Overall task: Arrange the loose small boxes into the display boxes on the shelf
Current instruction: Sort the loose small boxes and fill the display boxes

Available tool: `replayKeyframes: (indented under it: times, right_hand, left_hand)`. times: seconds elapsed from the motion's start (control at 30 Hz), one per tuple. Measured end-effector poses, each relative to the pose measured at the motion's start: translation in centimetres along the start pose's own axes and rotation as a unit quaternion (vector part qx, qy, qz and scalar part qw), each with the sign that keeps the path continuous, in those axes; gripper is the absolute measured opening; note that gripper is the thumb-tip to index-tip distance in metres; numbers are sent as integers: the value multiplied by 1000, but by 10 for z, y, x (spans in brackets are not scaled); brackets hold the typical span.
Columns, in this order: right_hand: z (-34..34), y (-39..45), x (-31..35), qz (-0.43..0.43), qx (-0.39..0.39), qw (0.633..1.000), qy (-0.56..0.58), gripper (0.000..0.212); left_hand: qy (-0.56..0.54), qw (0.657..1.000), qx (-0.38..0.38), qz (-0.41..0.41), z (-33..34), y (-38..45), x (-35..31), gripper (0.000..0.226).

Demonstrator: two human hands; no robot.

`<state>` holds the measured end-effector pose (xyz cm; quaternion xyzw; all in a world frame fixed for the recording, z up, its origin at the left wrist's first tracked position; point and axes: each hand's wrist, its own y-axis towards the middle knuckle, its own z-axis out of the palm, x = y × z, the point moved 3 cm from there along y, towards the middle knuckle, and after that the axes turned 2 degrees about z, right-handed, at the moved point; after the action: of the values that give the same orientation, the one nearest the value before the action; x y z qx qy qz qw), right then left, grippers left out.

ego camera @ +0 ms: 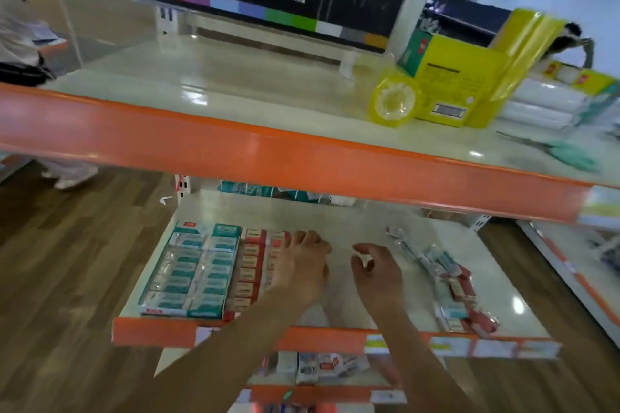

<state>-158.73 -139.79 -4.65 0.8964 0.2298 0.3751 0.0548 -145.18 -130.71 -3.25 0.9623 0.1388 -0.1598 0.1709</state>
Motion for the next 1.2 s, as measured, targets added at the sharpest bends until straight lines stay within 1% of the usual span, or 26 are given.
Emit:
replayKeyframes:
  times: [0.13, 0.27, 0.33, 0.37, 0.43, 0.47, 0.5, 0.57, 0.6, 0.67, 0.73, 0.8, 0.93, 1.0, 1.1, 1.2]
  right_hand:
    - [-34, -9, -39, 80, -13, 996, -25, 31]
    - [-63, -19, -69, 142, -10, 987, -76, 45]
    - [-75, -22, -81, 175, -9, 980, -91, 47]
    - [-80, -23, -85, 179, -7, 978, -106, 47]
    - [-87, -24, -92, 179, -6, 975, -129, 48]
    - [-91, -25, -95, 190, -16, 975, -117, 50]
    - [-94, -26, -97, 203, -30, 974, -98, 52]
    - [-101, -28, -100, 219, -62, 971, -73, 52]
    - [-103, -30, -102, 222, -71, 970, -69, 50]
    - [-107, -33, -108, 223, -67, 970, -74, 44]
    - [-108, -35, -113, 225, -55, 969, -87, 37]
    - [-106, -33, -113, 220, -42, 969, -103, 37]
    - [-100, -30, -110, 219, -19, 968, -120, 47]
    - [-97, -32, -108, 214, -16, 969, -121, 46]
    - [-86, -32, -100, 168, 6, 979, -117, 37]
    - [-74, -27, -88, 90, 33, 991, -95, 28]
  left_hand:
    - [-40, 998, 42, 40, 34, 10, -42, 35]
    - [-35, 990, 106, 81, 65, 16, -80, 38]
    - [-34, 984, 133, 118, 77, 16, -101, 41]
    - [-36, 981, 133, 137, 81, 16, -111, 43]
    - [-36, 980, 94, 172, 85, 18, -130, 44]
    - [-44, 978, 85, 184, 88, 19, -138, 46]
    - [-59, 974, 101, 191, 92, 19, -146, 49]
    - [-60, 965, 152, 204, 105, 21, -159, 56]
    - [-50, 962, 164, 211, 111, 24, -163, 58]
    - [-15, 957, 168, 235, 121, 29, -171, 59]
    - [-15, 956, 161, 246, 124, 30, -174, 60]
    - [-7, 957, 140, 254, 121, 32, -174, 59]
    - [32, 965, 110, 234, 108, 34, -171, 60]
    - [55, 970, 105, 213, 100, 32, -161, 47]
    - [89, 977, 101, 166, 91, 22, -134, 33]
    - [69, 988, 101, 97, 83, 14, -99, 27]
